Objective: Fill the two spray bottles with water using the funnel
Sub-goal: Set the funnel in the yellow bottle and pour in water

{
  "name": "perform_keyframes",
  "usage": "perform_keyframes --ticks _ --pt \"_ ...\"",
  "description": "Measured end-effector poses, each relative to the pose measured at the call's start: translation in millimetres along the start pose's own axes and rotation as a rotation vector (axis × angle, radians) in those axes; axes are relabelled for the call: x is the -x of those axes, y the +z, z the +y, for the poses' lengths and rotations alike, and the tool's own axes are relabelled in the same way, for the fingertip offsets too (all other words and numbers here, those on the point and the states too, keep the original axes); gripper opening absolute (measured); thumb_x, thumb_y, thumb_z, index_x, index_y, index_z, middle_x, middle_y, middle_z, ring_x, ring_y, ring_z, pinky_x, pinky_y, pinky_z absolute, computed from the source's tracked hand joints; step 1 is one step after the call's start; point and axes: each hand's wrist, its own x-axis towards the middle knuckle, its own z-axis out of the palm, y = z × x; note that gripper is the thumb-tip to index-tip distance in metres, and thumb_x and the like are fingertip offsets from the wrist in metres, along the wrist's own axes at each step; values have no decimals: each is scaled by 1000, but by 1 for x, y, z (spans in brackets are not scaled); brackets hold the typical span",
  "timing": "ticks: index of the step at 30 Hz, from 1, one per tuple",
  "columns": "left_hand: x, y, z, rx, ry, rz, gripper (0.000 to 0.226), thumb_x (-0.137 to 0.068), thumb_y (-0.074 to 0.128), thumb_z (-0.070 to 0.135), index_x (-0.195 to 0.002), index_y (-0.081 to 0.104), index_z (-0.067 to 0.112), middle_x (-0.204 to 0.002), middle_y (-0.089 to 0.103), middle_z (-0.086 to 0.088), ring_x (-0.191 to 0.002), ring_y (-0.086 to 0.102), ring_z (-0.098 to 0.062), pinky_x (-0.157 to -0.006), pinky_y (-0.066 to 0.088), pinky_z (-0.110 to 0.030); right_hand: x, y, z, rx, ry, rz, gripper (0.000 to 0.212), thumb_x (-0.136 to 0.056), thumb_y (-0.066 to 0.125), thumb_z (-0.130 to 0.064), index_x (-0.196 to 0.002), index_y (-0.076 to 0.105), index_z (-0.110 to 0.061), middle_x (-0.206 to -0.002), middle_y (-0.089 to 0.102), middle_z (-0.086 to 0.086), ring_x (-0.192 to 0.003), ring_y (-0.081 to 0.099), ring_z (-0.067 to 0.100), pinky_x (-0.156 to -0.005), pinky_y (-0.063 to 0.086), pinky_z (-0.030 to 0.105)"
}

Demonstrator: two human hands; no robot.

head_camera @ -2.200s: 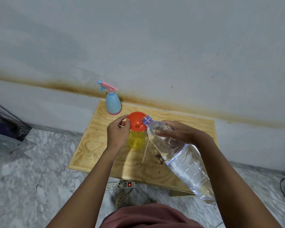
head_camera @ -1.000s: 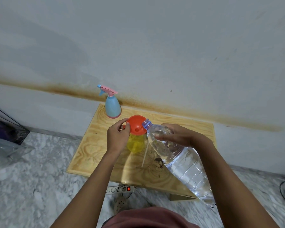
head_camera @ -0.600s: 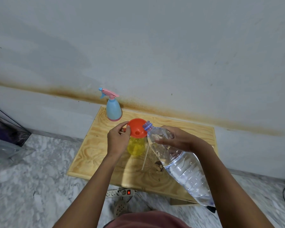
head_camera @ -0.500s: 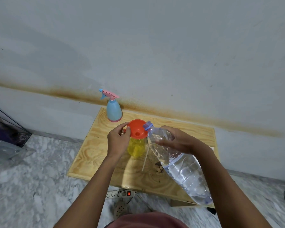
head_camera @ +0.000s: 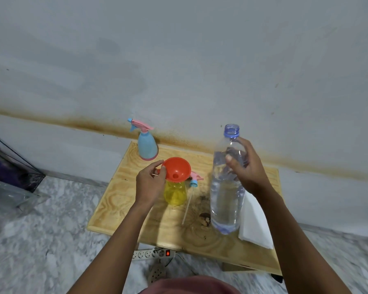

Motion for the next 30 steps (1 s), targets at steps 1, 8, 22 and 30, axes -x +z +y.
perform_keyframes --ticks 1,8,22,30 --pt "0 0 1 -4 -5 0 26 -95 64 23 -121 70 25 -72 57 1 -75 67 -32 -81 60 -49 -4 -1 4 -13 -1 42 48 -81 64 -50 -125 45 -52 -119 63 -15 -103 68 17 -78 54 31" --pt "-4 -2 5 -14 -24 -11 21 -94 65 19 -113 74 21 -78 59 0 -65 64 -13 -77 62 -46 -39 7 19 -68 25 289 60 -89 71 -33 -139 38 -32 -123 53 -18 -111 50 -16 -84 41 0" --pt "-2 0 7 3 -52 14 16 -94 65 16 -104 73 25 -78 61 -1 -70 64 -14 -71 63 -37 -76 18 65 -47 72 483 62 -86 71 -44 -136 35 -42 -129 52 -4 -120 53 15 -104 46 37" --pt "-2 0 8 -14 -42 9 20 -94 65 18 -94 71 37 -76 63 0 -71 64 -18 -77 62 -47 -74 16 66 -34 108 468 75 -80 77 -46 -141 33 -39 -140 50 0 -130 49 15 -109 44 38"
